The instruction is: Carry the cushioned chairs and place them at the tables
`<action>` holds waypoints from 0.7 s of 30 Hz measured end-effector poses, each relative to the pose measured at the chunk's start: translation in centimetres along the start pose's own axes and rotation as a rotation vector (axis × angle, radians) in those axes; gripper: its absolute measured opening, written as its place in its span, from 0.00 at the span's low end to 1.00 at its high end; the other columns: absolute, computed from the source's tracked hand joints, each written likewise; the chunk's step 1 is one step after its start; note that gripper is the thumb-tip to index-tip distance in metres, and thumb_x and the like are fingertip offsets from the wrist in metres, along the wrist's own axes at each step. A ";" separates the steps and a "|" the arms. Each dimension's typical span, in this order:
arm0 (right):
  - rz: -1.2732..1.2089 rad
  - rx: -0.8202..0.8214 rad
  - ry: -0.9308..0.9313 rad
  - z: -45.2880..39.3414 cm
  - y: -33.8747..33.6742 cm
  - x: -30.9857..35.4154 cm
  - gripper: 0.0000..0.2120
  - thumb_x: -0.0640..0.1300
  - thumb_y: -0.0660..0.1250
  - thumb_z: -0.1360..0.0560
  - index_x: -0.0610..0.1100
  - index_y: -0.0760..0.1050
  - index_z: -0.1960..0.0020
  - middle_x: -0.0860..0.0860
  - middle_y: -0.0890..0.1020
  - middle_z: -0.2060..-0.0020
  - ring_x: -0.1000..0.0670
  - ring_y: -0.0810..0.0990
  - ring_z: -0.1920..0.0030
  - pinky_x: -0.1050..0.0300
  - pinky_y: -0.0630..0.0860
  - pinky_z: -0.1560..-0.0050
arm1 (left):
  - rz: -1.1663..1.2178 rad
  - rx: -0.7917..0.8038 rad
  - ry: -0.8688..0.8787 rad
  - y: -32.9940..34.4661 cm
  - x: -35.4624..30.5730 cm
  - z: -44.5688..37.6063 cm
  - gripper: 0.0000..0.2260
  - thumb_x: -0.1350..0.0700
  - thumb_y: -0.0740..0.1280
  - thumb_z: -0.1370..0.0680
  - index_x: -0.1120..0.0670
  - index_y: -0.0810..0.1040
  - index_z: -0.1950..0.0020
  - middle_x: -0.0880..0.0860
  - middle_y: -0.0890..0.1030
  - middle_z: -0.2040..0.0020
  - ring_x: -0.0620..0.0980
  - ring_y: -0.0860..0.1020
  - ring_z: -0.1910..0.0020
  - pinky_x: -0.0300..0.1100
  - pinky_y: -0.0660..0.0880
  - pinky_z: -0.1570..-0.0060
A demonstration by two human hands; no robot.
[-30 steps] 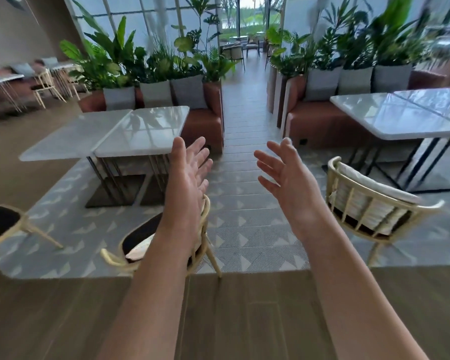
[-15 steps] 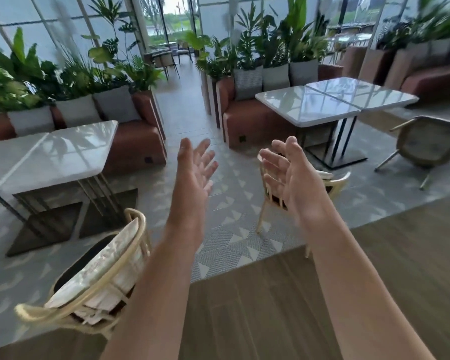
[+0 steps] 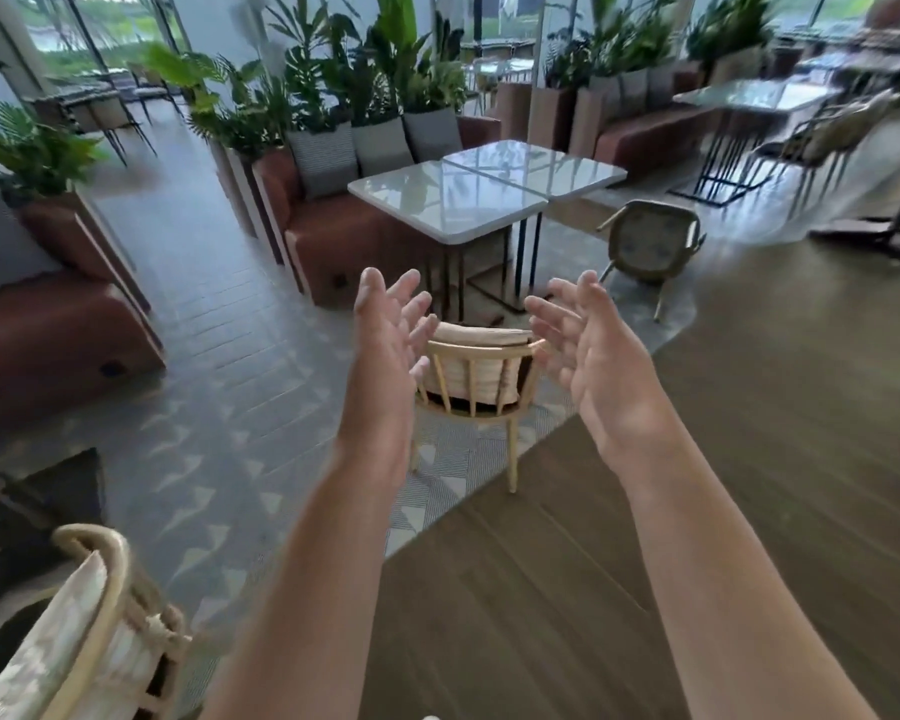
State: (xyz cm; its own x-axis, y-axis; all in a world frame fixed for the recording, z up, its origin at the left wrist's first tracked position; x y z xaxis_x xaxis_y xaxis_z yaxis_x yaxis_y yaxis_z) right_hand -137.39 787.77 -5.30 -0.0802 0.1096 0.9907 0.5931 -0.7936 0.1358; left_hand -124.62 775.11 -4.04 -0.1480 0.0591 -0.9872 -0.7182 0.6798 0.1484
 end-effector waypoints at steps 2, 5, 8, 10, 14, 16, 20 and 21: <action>0.008 -0.039 -0.005 -1.2 0.3 0.2 0.34 0.66 0.54 0.21 0.47 0.63 0.22 0.53 0.78 0.33 0.53 0.74 0.31 0.45 0.66 0.25 | 0.014 0.041 -0.012 0.1 0.2 -1.9 0.29 0.36 0.44 0.17 0.45 0.67 0.22 0.51 0.70 0.23 0.47 0.72 0.29 0.57 0.61 0.24; 0.008 -0.088 -0.024 -3.1 1.2 0.6 0.40 0.68 0.55 0.27 0.46 0.62 0.21 0.51 0.77 0.31 0.51 0.73 0.30 0.45 0.66 0.26 | 0.039 0.092 -0.028 -0.3 0.4 -5.0 0.29 0.36 0.44 0.17 0.45 0.67 0.22 0.50 0.71 0.24 0.46 0.72 0.29 0.57 0.61 0.24; 0.022 -0.117 -0.034 -4.9 2.2 0.3 0.39 0.67 0.55 0.26 0.45 0.64 0.22 0.50 0.77 0.31 0.51 0.74 0.31 0.45 0.68 0.26 | 0.074 0.111 -0.050 -0.9 1.0 -7.6 0.28 0.35 0.45 0.17 0.43 0.69 0.23 0.47 0.73 0.26 0.44 0.74 0.31 0.56 0.63 0.25; 0.034 -0.131 -0.021 -5.9 2.5 -0.6 0.34 0.65 0.54 0.22 0.46 0.64 0.23 0.51 0.77 0.32 0.52 0.74 0.31 0.46 0.68 0.27 | 0.081 0.136 -0.068 -0.7 1.7 -9.0 0.28 0.35 0.45 0.17 0.43 0.69 0.24 0.47 0.74 0.27 0.43 0.75 0.33 0.55 0.65 0.26; 0.035 -0.192 0.015 -7.5 0.7 -2.2 0.30 0.62 0.53 0.19 0.47 0.65 0.23 0.51 0.77 0.32 0.54 0.75 0.32 0.48 0.69 0.28 | 0.092 0.203 -0.119 1.6 3.7 -11.4 0.27 0.34 0.45 0.17 0.42 0.70 0.25 0.45 0.75 0.29 0.42 0.76 0.34 0.53 0.65 0.27; 0.023 -0.235 0.018 -8.4 -1.3 -2.6 0.30 0.63 0.53 0.18 0.47 0.66 0.23 0.51 0.78 0.32 0.54 0.76 0.33 0.48 0.70 0.28 | 0.088 0.239 -0.145 3.5 4.7 -12.6 0.26 0.34 0.45 0.17 0.40 0.71 0.27 0.44 0.76 0.30 0.41 0.77 0.35 0.52 0.65 0.27; -0.030 -0.299 0.021 -10.7 -5.6 -2.7 0.37 0.67 0.56 0.25 0.47 0.67 0.24 0.52 0.79 0.34 0.54 0.77 0.34 0.50 0.72 0.30 | 0.069 0.290 -0.166 7.4 5.9 -14.7 0.25 0.33 0.46 0.18 0.38 0.72 0.28 0.42 0.77 0.32 0.39 0.78 0.37 0.51 0.66 0.28; -0.041 -0.310 0.023 -11.4 -6.5 -2.6 0.38 0.68 0.56 0.28 0.47 0.68 0.25 0.52 0.80 0.35 0.54 0.77 0.34 0.50 0.72 0.30 | 0.067 0.298 -0.164 8.3 6.2 -15.3 0.25 0.33 0.46 0.18 0.38 0.72 0.28 0.42 0.77 0.32 0.39 0.78 0.37 0.51 0.65 0.28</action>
State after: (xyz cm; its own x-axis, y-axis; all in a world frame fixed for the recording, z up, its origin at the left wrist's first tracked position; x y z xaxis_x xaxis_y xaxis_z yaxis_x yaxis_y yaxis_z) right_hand -150.20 785.85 -8.76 -0.1197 0.1348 0.9836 0.3168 -0.9338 0.1665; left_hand -141.87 769.91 -8.02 -0.0593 0.2112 -0.9756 -0.4771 0.8525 0.2135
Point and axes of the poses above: each hand's wrist, its own z-axis away from the middle knuckle, its own y-axis out of the palm, x = y × z, the point moved 9 cm from there along -z, towards the middle knuckle
